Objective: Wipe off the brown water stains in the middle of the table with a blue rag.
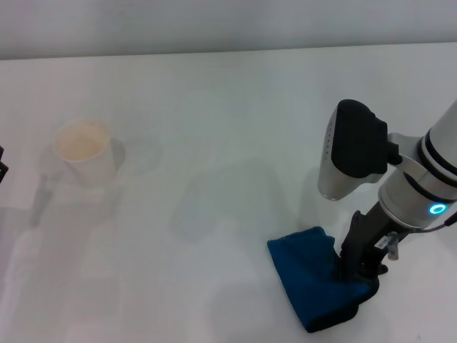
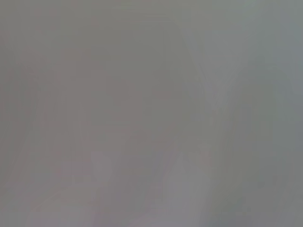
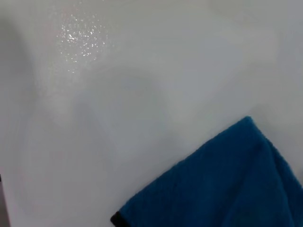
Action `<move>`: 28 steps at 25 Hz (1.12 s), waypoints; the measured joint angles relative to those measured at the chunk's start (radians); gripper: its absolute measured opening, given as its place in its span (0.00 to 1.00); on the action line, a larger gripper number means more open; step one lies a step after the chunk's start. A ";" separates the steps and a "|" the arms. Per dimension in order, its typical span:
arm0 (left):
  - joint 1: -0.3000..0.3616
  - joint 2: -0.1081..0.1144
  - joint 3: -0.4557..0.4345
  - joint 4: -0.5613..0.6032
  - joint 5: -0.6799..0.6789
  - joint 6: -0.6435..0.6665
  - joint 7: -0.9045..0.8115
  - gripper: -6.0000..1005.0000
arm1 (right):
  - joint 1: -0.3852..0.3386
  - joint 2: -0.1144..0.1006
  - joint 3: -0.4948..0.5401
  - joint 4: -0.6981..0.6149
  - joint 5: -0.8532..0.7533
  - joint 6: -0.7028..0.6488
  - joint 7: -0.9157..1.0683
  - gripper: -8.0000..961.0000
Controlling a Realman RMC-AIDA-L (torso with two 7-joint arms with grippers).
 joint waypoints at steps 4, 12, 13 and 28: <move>0.000 0.000 0.000 0.000 -0.001 0.000 0.000 0.89 | 0.000 0.002 0.000 0.000 0.003 -0.002 0.040 0.09; 0.000 0.000 0.000 0.000 -0.001 -0.001 0.000 0.89 | -0.005 0.000 0.021 -0.009 0.000 -0.037 0.059 0.11; 0.000 0.000 0.000 0.000 -0.001 -0.001 0.000 0.89 | -0.005 0.000 0.021 -0.012 0.000 -0.037 0.058 0.12; 0.000 0.000 0.000 0.000 -0.001 0.000 0.000 0.89 | -0.040 0.001 0.112 -0.082 0.047 -0.115 0.005 0.56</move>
